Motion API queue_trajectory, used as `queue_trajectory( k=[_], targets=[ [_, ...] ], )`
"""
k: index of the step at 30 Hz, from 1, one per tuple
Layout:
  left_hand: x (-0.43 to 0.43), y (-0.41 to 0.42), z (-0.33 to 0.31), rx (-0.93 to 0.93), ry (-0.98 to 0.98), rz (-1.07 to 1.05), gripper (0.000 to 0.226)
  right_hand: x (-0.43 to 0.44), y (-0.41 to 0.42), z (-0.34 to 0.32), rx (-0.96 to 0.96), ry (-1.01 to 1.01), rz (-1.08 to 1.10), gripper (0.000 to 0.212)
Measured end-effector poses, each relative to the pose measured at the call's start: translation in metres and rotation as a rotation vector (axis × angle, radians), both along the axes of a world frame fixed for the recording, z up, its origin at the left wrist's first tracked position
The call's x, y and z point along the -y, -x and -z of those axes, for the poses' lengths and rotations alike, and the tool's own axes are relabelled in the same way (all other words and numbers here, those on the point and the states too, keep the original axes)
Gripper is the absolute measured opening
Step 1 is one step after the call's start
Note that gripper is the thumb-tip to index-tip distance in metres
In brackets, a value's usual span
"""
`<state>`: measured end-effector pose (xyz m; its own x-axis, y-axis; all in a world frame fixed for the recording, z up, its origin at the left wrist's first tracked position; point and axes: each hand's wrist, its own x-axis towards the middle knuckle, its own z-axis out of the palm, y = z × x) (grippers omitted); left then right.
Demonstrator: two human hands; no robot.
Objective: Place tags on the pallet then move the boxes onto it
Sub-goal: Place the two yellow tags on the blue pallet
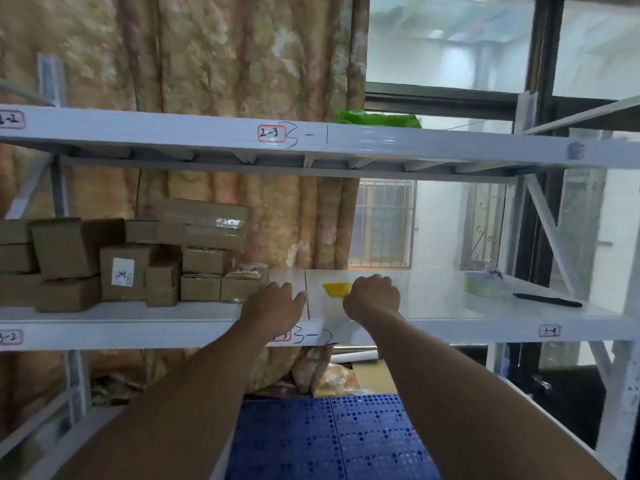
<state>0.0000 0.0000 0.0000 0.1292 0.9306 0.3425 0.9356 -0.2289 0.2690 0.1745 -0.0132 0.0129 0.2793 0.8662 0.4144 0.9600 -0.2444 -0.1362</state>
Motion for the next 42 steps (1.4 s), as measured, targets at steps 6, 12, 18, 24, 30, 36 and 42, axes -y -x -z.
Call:
queue_trajectory(
  k=[6,12,18,24,30,36,42],
  targets=[
    [-0.025,-0.025,-0.001,-0.071,0.006,-0.081,0.059,-0.031,-0.025,0.014,-0.027,0.081,-0.043,0.034],
    [-0.043,-0.034,0.004,-0.082,-0.011,-0.111,0.06,-0.042,-0.035,0.011,0.019,0.052,-0.106,0.029],
    [-0.049,-0.034,0.014,-0.059,0.014,-0.095,0.059,-0.041,-0.035,0.015,0.07,0.012,-0.157,0.026],
    [-0.051,-0.034,0.017,-0.052,-0.002,-0.07,0.057,-0.035,-0.035,0.019,-0.016,-0.082,-0.156,0.022],
    [-0.064,-0.025,0.008,0.188,0.05,-0.06,0.056,-0.022,-0.02,0.007,-0.178,-0.225,-0.181,0.024],
    [-0.061,-0.034,-0.014,1.156,0.26,0.108,0.037,-0.016,0.003,0.004,-0.254,-0.362,-0.272,0.018],
    [-0.057,-0.031,-0.046,1.535,0.203,0.183,0.025,-0.012,0.021,0.004,-0.264,-0.465,-0.36,0.023]
  ],
)
